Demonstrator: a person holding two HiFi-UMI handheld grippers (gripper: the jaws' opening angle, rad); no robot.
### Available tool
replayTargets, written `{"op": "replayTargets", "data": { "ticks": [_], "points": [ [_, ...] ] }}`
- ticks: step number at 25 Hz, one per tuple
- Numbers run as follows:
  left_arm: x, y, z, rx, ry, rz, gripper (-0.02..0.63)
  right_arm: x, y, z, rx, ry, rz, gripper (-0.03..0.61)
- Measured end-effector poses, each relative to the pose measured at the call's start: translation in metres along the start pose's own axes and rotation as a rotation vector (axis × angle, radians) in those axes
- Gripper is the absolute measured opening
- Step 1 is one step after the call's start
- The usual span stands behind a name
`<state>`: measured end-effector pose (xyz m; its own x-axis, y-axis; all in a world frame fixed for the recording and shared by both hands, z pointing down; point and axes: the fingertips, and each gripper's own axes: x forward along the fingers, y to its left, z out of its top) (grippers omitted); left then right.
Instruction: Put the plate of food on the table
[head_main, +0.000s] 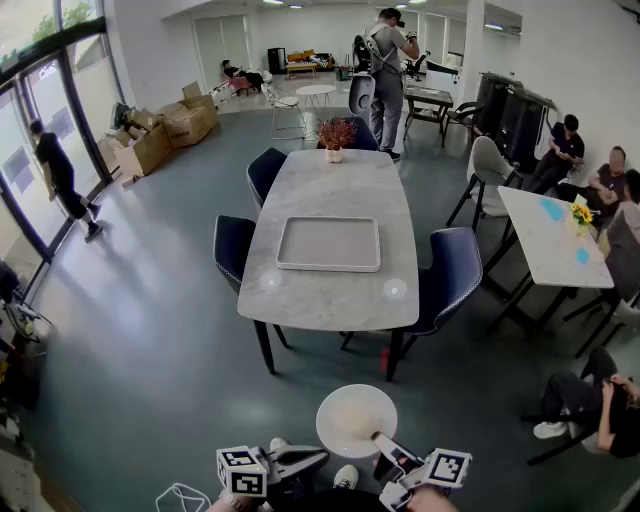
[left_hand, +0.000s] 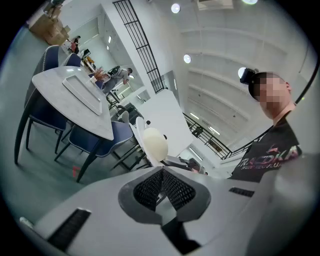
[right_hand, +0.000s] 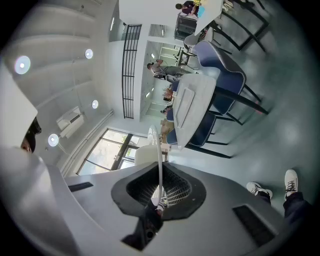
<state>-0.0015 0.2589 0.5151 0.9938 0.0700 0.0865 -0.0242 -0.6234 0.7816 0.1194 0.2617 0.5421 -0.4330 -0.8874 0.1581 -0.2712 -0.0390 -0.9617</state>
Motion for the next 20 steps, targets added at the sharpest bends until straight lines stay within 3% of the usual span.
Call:
{"op": "replayTargets", "data": {
  "ticks": [12, 20],
  "points": [
    [-0.0055, -0.0040, -0.0064, -0.002, -0.006, 0.002, 0.006, -0.0077, -0.0055, -0.0070, -0.011, -0.001, -0.038, 0.023],
    [-0.0044, -0.0037, -0.0054, -0.009, -0.009, 0.007, 0.006, -0.0065, -0.0026, 0.0015, 0.039, -0.037, 0.000, 0.023]
  ]
}}
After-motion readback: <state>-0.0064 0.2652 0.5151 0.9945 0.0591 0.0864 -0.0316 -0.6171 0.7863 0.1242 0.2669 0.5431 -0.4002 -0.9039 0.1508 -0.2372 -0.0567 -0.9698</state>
